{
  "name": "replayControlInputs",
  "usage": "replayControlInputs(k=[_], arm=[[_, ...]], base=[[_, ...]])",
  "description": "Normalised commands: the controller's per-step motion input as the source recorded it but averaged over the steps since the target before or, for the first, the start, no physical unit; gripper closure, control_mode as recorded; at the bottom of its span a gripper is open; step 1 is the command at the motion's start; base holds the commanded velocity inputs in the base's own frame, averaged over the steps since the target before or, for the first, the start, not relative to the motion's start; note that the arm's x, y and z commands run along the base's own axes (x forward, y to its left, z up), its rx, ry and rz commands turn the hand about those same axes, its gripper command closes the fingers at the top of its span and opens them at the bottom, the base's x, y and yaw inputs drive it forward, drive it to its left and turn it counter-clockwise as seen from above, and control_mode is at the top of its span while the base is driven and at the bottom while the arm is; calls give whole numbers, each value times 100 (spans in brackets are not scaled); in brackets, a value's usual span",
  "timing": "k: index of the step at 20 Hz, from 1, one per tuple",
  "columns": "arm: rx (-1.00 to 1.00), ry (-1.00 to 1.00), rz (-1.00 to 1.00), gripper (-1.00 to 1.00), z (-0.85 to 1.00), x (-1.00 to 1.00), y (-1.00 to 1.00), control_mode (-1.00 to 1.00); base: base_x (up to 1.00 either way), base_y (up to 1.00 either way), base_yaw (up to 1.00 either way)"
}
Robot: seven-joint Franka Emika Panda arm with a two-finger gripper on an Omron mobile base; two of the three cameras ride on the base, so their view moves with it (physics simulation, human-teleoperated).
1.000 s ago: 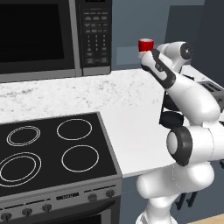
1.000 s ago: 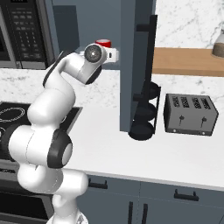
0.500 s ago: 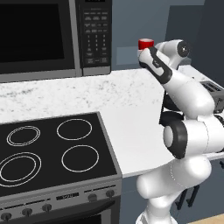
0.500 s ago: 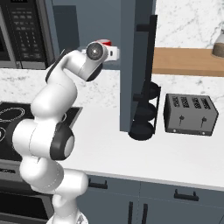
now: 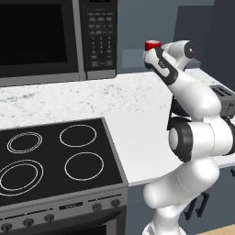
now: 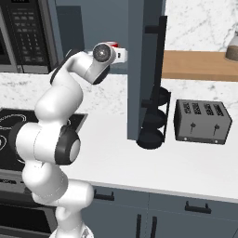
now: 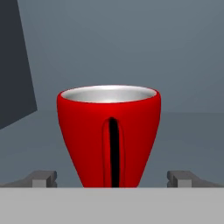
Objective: Gather all objects into one cabinet and sort the glasses and bowls to opposite sides.
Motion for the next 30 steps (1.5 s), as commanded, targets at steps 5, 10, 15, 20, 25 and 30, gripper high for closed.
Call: replayControlInputs(k=[5,10,15,20,25,30], arm=[[0,0,0,-100,0,0,0,-100],[0,0,0,-100,0,0,0,-100],[0,0,0,-100,0,0,0,-100],[0,-1,0,-100,6,0,0,-100],[0,-1,0,-100,16,-1,0,-100],[0,0,0,-100,12,0,0,-100]], base=[[0,0,0],[0,0,0],[0,0,0],[0,0,0],[0,0,0],[0,0,0]])
